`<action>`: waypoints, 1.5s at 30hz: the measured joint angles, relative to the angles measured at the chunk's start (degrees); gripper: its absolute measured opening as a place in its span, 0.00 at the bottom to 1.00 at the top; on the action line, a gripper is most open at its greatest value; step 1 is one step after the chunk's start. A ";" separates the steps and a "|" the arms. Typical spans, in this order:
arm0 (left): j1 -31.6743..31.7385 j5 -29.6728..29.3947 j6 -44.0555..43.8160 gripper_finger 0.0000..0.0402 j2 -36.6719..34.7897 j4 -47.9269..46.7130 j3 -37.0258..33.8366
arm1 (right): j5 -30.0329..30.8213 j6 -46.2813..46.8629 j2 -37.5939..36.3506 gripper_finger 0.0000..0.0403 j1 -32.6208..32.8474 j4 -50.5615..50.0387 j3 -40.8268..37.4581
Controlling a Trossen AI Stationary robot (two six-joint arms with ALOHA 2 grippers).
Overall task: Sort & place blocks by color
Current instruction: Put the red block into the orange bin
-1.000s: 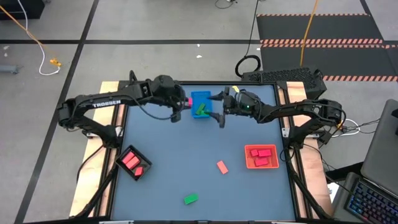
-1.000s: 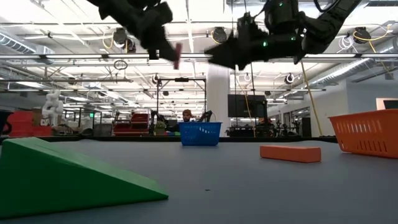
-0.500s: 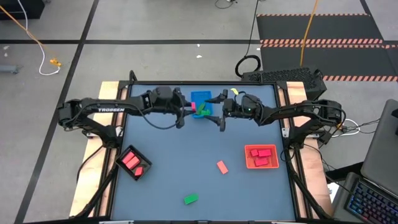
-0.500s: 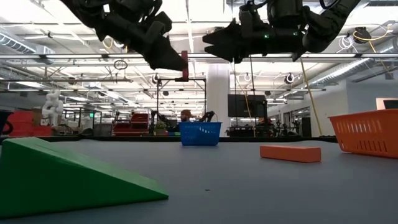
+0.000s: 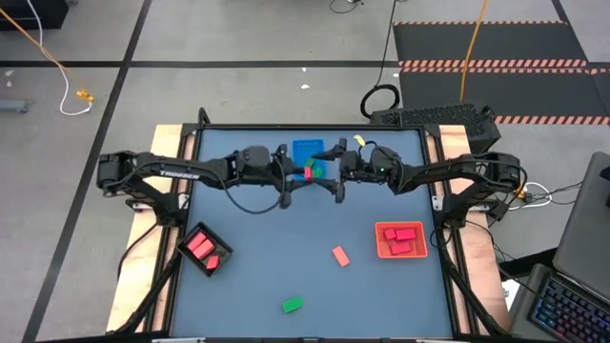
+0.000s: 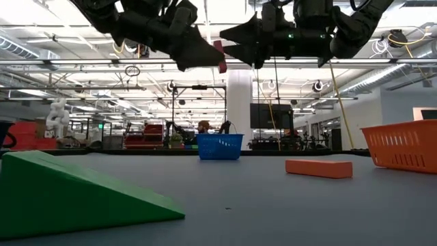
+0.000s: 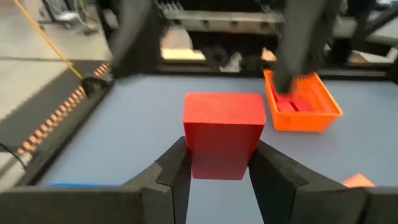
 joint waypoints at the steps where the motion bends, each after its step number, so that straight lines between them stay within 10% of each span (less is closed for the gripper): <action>1: -0.33 -0.96 0.12 0.33 -0.10 0.43 0.02 | -0.04 -0.16 0.02 0.81 0.33 -0.12 0.18; 27: -1.74 -2.09 0.11 0.33 -0.06 3.57 0.08 | 0.13 -5.37 1.84 0.79 2.51 -2.56 2.30; 40: -1.74 -2.13 1.24 0.34 -0.06 2.29 0.08 | 1.59 -9.89 1.77 0.31 2.53 -3.03 2.30; 45: -1.76 -2.26 1.18 0.36 -0.06 2.00 0.08 | 1.58 -12.01 1.77 0.30 2.53 -3.14 2.30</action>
